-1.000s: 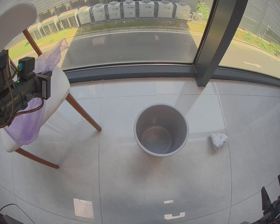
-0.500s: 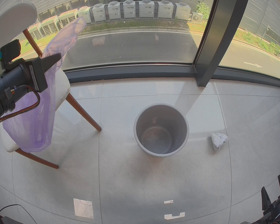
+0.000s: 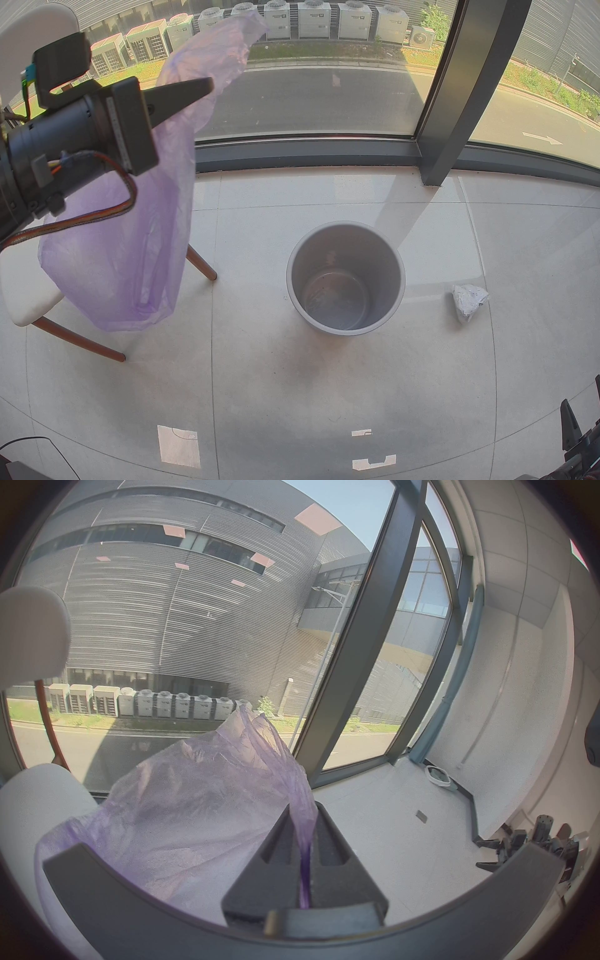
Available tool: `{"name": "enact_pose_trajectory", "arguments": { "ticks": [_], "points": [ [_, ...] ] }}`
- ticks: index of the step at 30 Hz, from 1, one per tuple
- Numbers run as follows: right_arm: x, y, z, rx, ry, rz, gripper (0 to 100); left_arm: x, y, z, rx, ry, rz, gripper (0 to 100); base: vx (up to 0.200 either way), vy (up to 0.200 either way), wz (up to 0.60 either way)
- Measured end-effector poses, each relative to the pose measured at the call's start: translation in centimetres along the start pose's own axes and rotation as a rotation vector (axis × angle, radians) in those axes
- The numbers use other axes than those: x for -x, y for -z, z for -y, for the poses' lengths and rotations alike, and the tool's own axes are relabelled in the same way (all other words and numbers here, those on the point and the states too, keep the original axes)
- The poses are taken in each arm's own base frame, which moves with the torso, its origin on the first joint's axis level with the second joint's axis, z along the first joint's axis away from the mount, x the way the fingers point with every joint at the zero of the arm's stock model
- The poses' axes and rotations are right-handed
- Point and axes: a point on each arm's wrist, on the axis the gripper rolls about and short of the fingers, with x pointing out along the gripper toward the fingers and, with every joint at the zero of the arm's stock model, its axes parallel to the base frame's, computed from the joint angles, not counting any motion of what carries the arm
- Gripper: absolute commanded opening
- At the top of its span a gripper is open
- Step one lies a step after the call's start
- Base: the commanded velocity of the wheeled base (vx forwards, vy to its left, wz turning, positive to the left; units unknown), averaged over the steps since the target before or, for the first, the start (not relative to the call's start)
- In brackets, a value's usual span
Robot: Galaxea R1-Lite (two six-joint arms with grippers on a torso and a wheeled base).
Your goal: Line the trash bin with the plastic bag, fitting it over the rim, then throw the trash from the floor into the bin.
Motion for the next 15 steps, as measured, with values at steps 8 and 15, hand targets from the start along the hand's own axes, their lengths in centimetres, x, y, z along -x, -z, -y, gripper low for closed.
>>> {"name": "enact_pose_trajectory", "arguments": {
  "ticks": [8, 15],
  "points": [
    [0.0, 0.0, 0.0, 0.000, 0.000, 0.000, 100, -3.0, 0.9, 2.6, 0.030, 0.126, -0.036, 0, 0.000, 0.000, 0.00],
    [0.0, 0.0, 0.0, 0.000, 0.001, 0.000, 100, -4.9, 1.9, 5.5, 0.099, 0.224, -0.077, 0, 0.000, 0.000, 0.00]
  ]
}}
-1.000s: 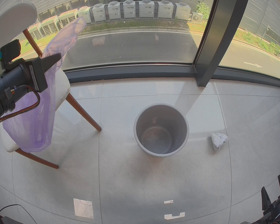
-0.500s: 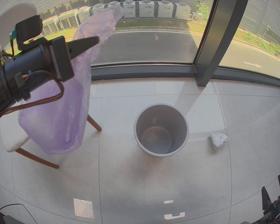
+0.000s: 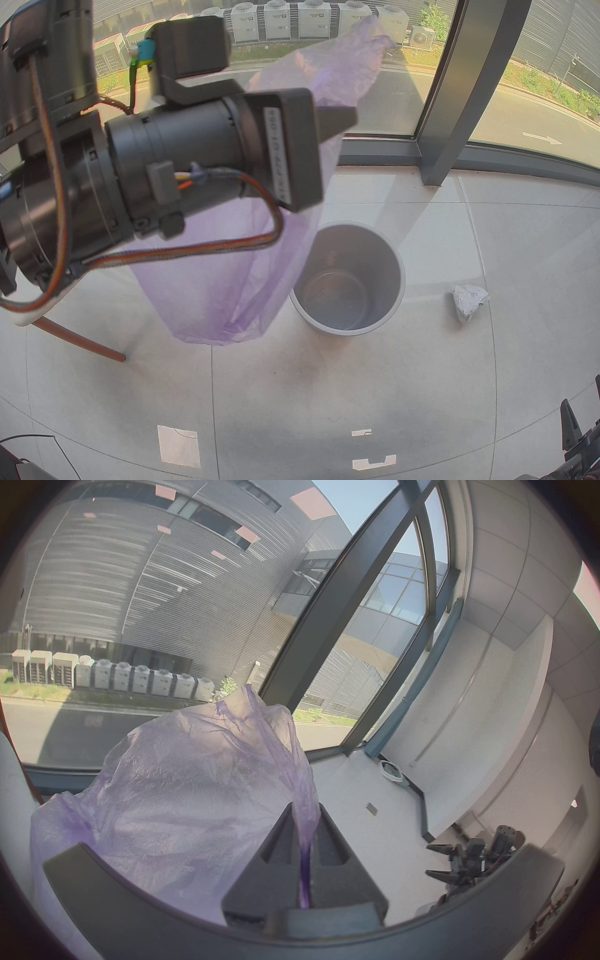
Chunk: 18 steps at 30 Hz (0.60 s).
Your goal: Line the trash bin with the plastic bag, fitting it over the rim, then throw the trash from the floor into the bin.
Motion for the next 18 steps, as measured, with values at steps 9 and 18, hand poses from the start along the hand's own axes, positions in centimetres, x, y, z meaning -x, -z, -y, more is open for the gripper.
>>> {"name": "enact_pose_trajectory", "arguments": {
  "ticks": [9, 18],
  "points": [
    [0.0, 0.0, 0.0, 0.000, 0.000, 0.000, 100, -2.3, 2.1, 1.0, 0.022, 0.031, -0.068, 0, 0.000, 0.000, 0.00],
    [0.0, 0.0, 0.0, 0.001, 0.000, 0.000, 100, -4.1, 3.7, 0.6, 0.021, 0.024, -0.097, 0, 0.000, 0.000, 0.00]
  ]
}}
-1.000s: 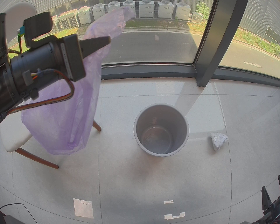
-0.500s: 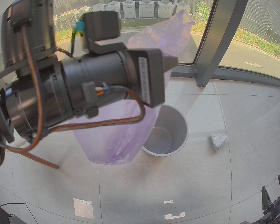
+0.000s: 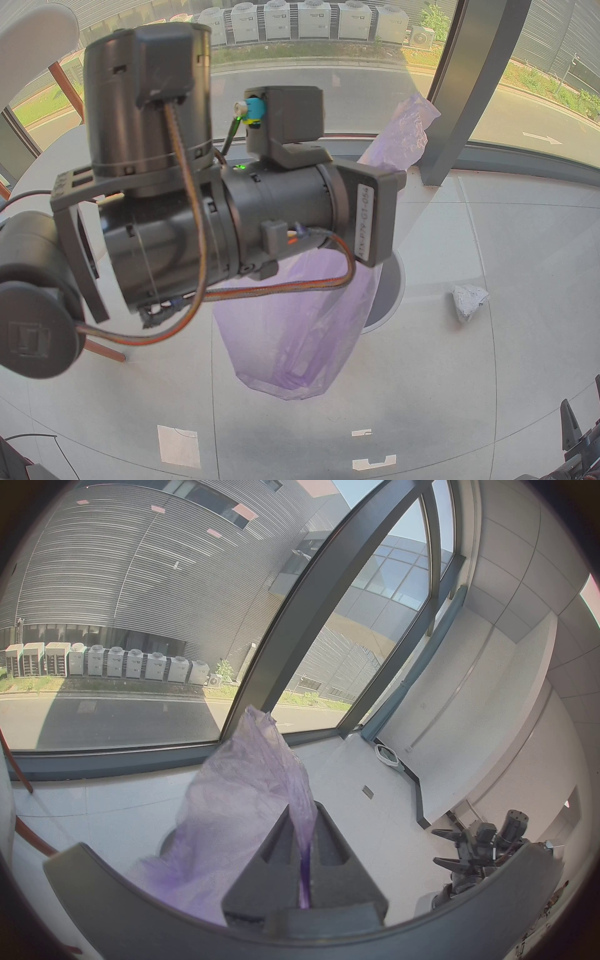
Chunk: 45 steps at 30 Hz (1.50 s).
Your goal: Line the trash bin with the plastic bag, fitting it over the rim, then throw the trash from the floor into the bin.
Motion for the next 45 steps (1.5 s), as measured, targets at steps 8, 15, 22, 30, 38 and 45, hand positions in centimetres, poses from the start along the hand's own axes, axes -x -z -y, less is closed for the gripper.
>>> {"name": "enact_pose_trajectory", "arguments": {
  "ticks": [8, 15, 22, 30, 38, 45],
  "points": [
    [0.0, 0.0, 0.0, 0.000, 0.000, 0.000, 100, -2.4, 0.6, -2.7, -0.082, -0.046, 0.063, 0, 0.000, 0.000, 0.00],
    [0.0, 0.0, 0.0, 0.000, -0.001, 0.000, 100, -3.2, 1.4, -4.6, -0.094, -0.073, 0.043, 0, 0.000, 0.000, 0.00],
    [0.0, 0.0, 0.0, 0.000, -0.001, 0.000, 100, -3.2, 1.4, -6.3, -0.158, -0.093, 0.038, 0, 0.000, 0.000, 0.00],
    [0.0, 0.0, 0.0, 0.000, -0.001, 0.000, 100, -3.5, 2.4, -7.0, -0.214, -0.114, 0.005, 0, 0.000, 0.000, 0.00],
    [0.0, 0.0, 0.0, -0.001, 0.000, 0.000, 100, -4.7, 5.1, -6.7, -0.231, -0.095, 0.006, 0, 0.000, 0.000, 0.00],
    [0.0, 0.0, 0.0, -0.001, 0.000, 0.000, 100, -5.7, 8.6, -6.6, -0.306, -0.086, 0.037, 0, 0.000, 0.000, 0.00]
  ]
}}
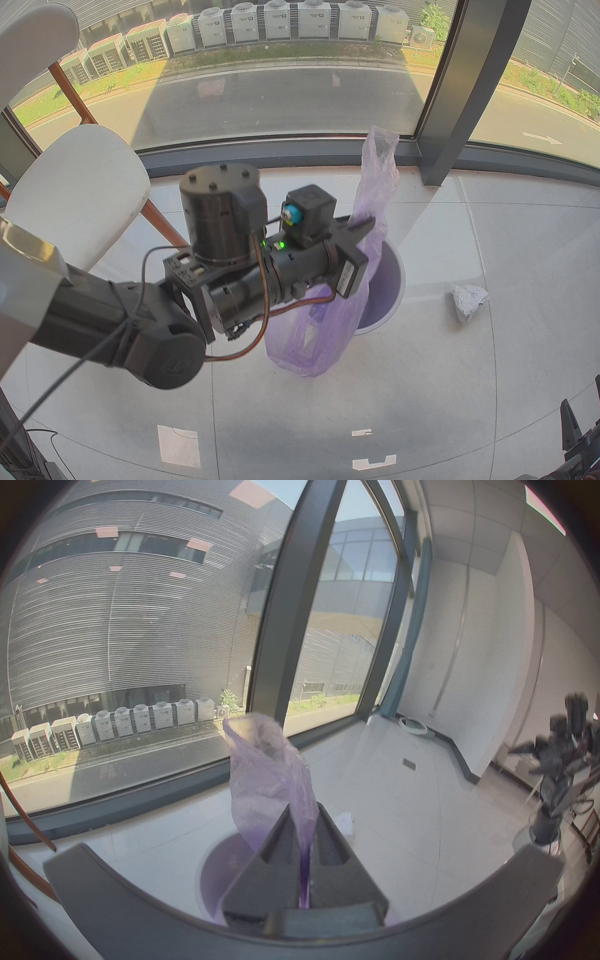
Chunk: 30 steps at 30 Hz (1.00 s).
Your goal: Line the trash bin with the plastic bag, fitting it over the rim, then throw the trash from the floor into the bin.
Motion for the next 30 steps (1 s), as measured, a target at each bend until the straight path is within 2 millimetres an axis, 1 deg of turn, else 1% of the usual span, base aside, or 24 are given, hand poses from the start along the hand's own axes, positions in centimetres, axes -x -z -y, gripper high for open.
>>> {"name": "enact_pose_trajectory", "arguments": {
  "ticks": [4, 7, 10, 14, 22, 30],
  "points": [
    [0.0, 0.0, 0.0, 0.000, 0.001, 0.000, 100, 0.1, 2.8, 1.3, -0.018, 0.014, -0.078, 0, 0.000, 0.000, 0.00],
    [0.0, 0.0, 0.0, -0.001, 0.001, 0.000, 100, 0.5, 4.2, 2.1, -0.021, -0.005, -0.138, 0, 0.000, 0.000, 0.00],
    [0.0, 0.0, 0.0, -0.002, 0.003, 0.000, 100, 1.0, 5.2, 2.5, -0.026, -0.041, -0.188, 0, 0.000, 0.000, 0.00],
    [0.0, 0.0, 0.0, 0.004, 0.004, -0.001, 100, 1.0, 5.5, 2.5, -0.036, -0.093, -0.211, 0, 0.000, 0.000, 0.00],
    [0.0, 0.0, 0.0, 0.011, 0.000, -0.004, 100, 0.9, 5.8, 2.5, -0.034, -0.086, -0.247, 0, 0.000, 0.000, 0.00],
    [0.0, 0.0, -0.1, 0.044, -0.038, -0.002, 100, 1.0, 5.9, 2.6, 0.031, -0.090, -0.231, 0, 0.000, 0.000, 0.00]
  ]
}}
